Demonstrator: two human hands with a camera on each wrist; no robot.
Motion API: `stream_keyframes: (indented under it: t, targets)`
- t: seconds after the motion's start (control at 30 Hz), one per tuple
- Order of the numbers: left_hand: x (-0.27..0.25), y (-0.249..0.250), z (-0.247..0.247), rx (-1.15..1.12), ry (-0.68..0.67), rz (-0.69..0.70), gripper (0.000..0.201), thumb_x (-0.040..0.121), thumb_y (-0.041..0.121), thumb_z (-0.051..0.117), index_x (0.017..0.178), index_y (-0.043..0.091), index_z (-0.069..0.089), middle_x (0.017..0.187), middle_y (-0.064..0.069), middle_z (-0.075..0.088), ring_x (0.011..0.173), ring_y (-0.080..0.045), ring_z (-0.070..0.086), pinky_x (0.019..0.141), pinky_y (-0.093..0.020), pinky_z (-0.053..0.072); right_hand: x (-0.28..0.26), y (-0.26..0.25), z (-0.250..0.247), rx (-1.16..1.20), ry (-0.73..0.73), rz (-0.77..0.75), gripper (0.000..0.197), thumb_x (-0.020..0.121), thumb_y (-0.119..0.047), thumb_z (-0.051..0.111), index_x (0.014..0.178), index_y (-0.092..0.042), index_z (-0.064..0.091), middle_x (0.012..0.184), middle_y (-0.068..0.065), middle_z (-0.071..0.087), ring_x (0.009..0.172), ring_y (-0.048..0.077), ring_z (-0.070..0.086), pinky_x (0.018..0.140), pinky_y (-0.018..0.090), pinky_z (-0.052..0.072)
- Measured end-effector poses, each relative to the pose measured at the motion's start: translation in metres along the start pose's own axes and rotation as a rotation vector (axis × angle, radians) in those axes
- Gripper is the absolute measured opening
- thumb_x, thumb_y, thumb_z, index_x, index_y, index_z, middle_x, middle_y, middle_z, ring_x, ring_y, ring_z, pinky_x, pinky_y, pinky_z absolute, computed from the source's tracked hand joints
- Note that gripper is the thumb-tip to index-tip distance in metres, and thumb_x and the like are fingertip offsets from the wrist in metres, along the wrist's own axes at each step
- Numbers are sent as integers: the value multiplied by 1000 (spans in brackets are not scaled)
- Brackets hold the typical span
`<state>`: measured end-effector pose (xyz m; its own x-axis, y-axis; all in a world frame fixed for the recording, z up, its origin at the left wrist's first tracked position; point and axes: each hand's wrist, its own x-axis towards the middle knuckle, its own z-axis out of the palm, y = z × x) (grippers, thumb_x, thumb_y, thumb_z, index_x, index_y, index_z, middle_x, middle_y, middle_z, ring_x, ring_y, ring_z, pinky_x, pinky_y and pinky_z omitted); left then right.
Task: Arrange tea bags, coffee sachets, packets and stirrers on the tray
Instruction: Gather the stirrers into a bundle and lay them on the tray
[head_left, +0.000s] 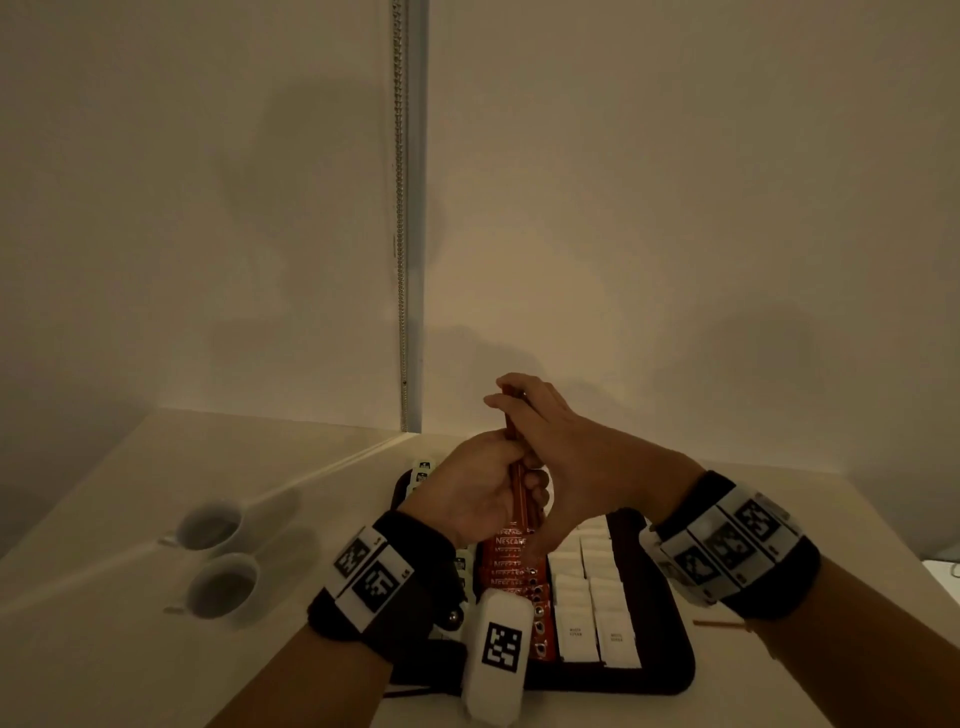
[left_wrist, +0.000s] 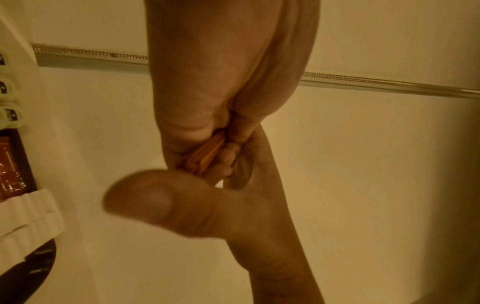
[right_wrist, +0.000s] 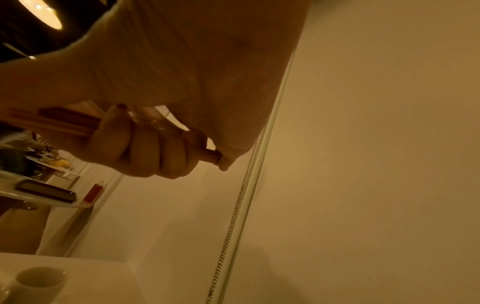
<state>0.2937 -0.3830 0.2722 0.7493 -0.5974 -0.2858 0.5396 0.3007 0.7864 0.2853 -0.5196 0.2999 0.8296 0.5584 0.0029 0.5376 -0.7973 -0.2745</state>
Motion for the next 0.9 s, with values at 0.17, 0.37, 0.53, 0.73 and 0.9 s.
stream_keyframes:
  t: [0.17, 0.37, 0.53, 0.73, 0.9]
  targets:
    - [2, 7, 3, 6, -18, 3, 22, 97, 2, 37, 80, 7, 51, 63, -4, 42, 47, -9, 41, 45, -20, 41, 0, 3, -4, -39, 47, -6, 128, 47, -46, 89, 145, -7, 18, 146, 7, 9, 135, 16, 13, 103, 22, 34]
    - [2, 4, 6, 17, -34, 44, 24, 97, 2, 37, 78, 7, 51, 61, -2, 44, 46, -8, 43, 47, -20, 41, -1, 6, -6, -21, 85, -36, 125, 45, -51, 89, 143, -7, 24, 141, 6, 17, 130, 15, 20, 102, 24, 39]
    - [3, -3, 4, 22, -17, 11, 21, 100, 10, 39, 82, 9, 51, 59, 0, 45, 47, -9, 43, 48, -21, 42, 0, 10, -2, -65, 90, -34, 126, 44, -48, 89, 143, -6, 24, 142, 6, 15, 130, 10, 15, 98, 18, 38]
    - [10, -7, 5, 59, -44, -1, 23, 101, 14, 39, 78, 15, 45, 59, 3, 37, 45, -8, 36, 44, -20, 38, -4, 22, 11, 876, 283, 262, 66, 85, -37, 60, 142, -26, 30, 145, -1, 37, 135, 9, 34, 111, 27, 32]
    - [19, -12, 11, 108, -43, -12, 22, 102, 17, 37, 83, 14, 47, 58, 3, 40, 44, -7, 38, 42, -19, 38, 6, 15, 17, 1301, 398, 469, 21, 95, -30, 49, 104, -13, 58, 111, 7, 67, 93, 21, 63, 73, 23, 52]
